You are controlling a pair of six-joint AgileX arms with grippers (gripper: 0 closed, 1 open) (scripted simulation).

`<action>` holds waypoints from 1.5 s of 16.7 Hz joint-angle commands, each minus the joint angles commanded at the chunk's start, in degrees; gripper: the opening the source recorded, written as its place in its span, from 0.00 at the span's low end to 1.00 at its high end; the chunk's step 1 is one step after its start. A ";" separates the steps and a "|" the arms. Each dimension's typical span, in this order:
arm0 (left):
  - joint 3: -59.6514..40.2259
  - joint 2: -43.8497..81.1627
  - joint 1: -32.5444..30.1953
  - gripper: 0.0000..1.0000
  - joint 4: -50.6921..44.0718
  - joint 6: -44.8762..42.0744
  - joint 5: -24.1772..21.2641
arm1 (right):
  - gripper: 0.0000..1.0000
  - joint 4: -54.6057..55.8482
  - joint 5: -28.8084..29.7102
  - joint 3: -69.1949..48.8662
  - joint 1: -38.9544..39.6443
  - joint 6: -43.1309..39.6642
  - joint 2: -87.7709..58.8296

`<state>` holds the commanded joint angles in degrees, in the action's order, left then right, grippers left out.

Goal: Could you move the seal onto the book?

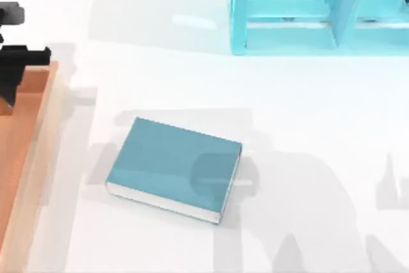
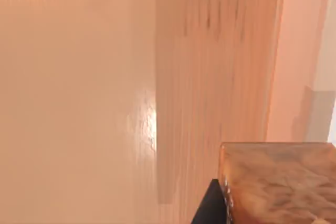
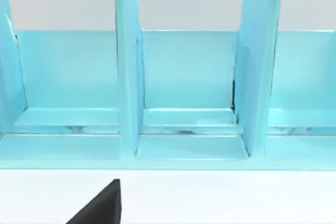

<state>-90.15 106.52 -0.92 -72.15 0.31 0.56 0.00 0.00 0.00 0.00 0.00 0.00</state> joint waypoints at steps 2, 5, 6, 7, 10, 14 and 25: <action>-2.86 -1.02 -4.00 0.00 -4.31 3.59 -0.13 | 1.00 0.00 0.00 0.00 0.00 0.00 0.00; -5.37 -2.12 -8.01 0.00 -8.47 7.20 -0.46 | 1.00 0.00 0.00 0.00 0.00 0.00 0.00; -5.73 -2.31 -8.68 0.00 -9.12 7.78 -0.55 | 1.00 0.00 0.00 0.00 0.00 0.00 0.00; -5.84 -2.37 -8.89 0.00 -9.32 7.96 -0.58 | 1.00 0.00 0.00 0.00 0.00 0.00 0.00; -5.68 -2.10 -8.63 0.00 -9.18 7.82 -0.59 | 1.00 0.00 0.00 0.00 0.00 0.00 0.00; -5.79 0.12 -12.86 0.00 -6.85 11.84 -0.50 | 1.00 0.00 0.00 0.00 0.00 0.00 0.00; -2.27 9.78 -35.68 0.00 6.28 34.69 -0.57 | 1.00 0.00 0.00 0.00 0.00 0.00 0.00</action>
<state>-92.41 116.30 -36.60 -65.87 35.00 -0.02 0.00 0.00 0.00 0.00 0.00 0.00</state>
